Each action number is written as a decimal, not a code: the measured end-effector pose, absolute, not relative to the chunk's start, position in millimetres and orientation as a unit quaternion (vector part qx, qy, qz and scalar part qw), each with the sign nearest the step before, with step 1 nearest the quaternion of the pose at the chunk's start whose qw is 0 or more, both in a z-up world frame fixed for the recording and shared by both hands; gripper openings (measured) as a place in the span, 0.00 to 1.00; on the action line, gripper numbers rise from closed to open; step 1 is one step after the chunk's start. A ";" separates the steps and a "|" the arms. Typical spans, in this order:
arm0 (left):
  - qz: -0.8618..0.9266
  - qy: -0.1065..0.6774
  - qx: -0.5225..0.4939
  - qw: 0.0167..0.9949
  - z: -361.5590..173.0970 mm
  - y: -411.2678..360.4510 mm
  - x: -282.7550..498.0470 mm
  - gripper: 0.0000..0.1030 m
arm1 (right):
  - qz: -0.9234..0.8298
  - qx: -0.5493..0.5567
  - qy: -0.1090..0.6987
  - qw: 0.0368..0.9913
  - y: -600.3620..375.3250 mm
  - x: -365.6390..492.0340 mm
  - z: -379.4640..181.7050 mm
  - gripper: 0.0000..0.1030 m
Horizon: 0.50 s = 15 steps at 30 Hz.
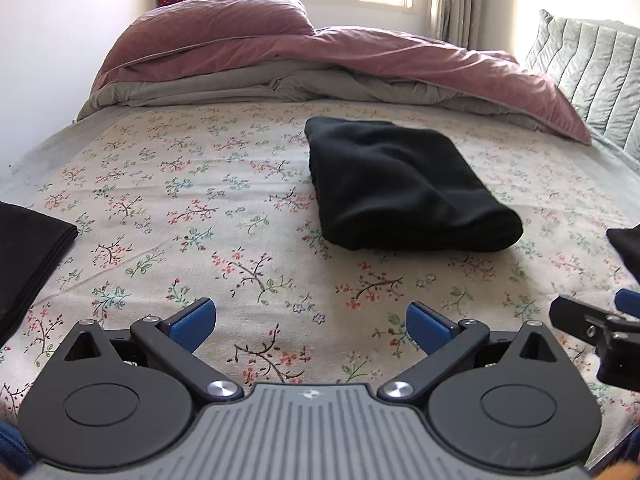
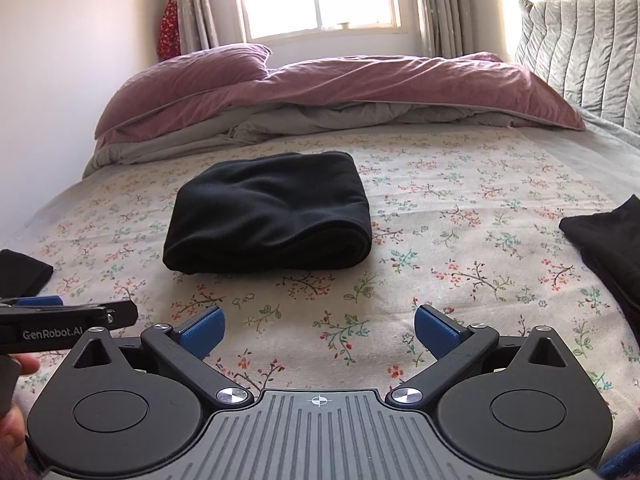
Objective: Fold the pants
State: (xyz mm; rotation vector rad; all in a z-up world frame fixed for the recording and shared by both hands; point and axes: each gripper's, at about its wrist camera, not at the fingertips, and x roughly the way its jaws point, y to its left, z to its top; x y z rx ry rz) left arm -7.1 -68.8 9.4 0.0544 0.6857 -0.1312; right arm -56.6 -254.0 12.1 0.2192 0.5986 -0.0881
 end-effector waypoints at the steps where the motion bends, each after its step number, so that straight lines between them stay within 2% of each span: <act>1: -0.063 0.337 0.029 0.939 8.8 -69.3 -6.9 1.00 | -0.044 0.106 0.295 0.949 -253.7 -56.2 11.9 0.99; 15: -0.070 0.348 0.020 0.935 5.9 -68.8 -5.1 1.00 | -0.048 0.091 0.304 0.947 -255.5 -52.2 8.4 0.99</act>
